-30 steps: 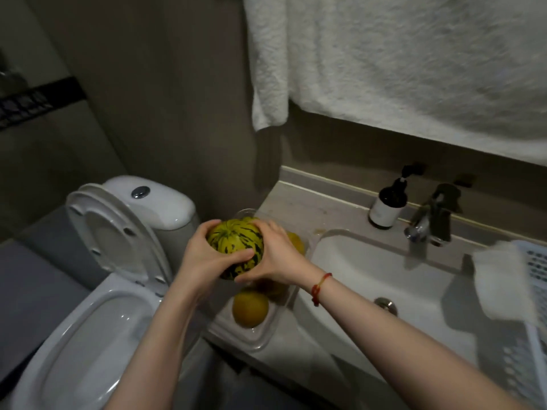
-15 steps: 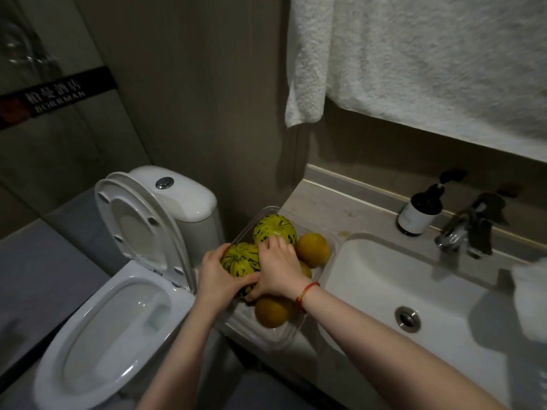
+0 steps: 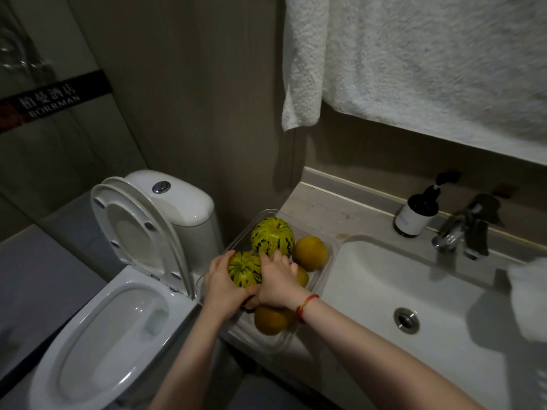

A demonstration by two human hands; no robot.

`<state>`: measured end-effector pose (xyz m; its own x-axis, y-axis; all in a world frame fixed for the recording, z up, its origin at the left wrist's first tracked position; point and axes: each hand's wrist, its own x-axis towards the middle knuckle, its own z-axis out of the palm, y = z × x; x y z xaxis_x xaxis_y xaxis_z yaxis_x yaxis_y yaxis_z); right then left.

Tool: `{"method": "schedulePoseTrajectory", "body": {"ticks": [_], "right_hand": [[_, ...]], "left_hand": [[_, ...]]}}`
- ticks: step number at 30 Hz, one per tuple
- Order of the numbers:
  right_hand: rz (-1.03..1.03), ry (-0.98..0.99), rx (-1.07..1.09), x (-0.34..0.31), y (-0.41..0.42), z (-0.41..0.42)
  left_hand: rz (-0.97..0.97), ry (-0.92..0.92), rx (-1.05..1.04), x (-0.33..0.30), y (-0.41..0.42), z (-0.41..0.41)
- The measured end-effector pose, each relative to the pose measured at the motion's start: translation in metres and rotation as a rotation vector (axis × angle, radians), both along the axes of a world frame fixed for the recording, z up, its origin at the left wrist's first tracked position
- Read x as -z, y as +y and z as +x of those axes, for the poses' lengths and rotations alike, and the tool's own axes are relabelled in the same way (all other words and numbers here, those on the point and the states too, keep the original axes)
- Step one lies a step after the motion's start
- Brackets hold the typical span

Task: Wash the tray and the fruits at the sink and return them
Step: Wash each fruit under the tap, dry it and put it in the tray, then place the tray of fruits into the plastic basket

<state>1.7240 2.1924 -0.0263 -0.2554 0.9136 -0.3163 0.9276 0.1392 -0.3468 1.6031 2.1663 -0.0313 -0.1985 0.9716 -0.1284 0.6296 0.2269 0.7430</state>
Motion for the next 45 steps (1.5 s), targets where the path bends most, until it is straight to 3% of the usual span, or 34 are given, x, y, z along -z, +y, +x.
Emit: {"method": "schedulePoseTrajectory", "body": {"ticks": [5, 9, 12, 16, 21, 26, 31, 36, 45], "right_hand": [[-0.017, 0.053, -0.040, -0.010, 0.004, 0.022], [0.070, 0.331, 0.040, -0.028, 0.019, 0.047], [0.223, 0.551, 0.234, -0.036, 0.044, 0.067], [0.246, 0.409, 0.310, -0.024, 0.086, 0.090], [-0.010, 0.259, 0.294, 0.010, 0.109, 0.101], [-0.083, 0.349, 0.303, 0.017, 0.108, 0.106], [-0.120, 0.377, 0.333, 0.011, 0.093, 0.123], [-0.086, 0.606, 0.474, -0.003, 0.059, 0.151], [0.131, 0.914, 0.883, -0.073, -0.010, 0.226]], "left_hand": [[0.020, -0.123, -0.008, -0.003, -0.005, -0.008], [0.129, -0.134, -0.352, 0.001, -0.023, -0.024], [-0.094, -0.197, -0.589, 0.018, -0.036, -0.031], [-0.408, -0.446, -0.497, 0.031, -0.048, -0.007], [-0.320, -0.285, -0.618, 0.027, -0.041, 0.019], [-0.301, -0.217, -0.684, 0.019, -0.037, 0.030], [-0.168, -0.134, -0.604, 0.022, -0.025, 0.017], [-0.059, -0.094, -0.472, 0.016, -0.003, 0.012], [0.104, -0.136, -0.006, -0.045, 0.081, 0.063]]}}
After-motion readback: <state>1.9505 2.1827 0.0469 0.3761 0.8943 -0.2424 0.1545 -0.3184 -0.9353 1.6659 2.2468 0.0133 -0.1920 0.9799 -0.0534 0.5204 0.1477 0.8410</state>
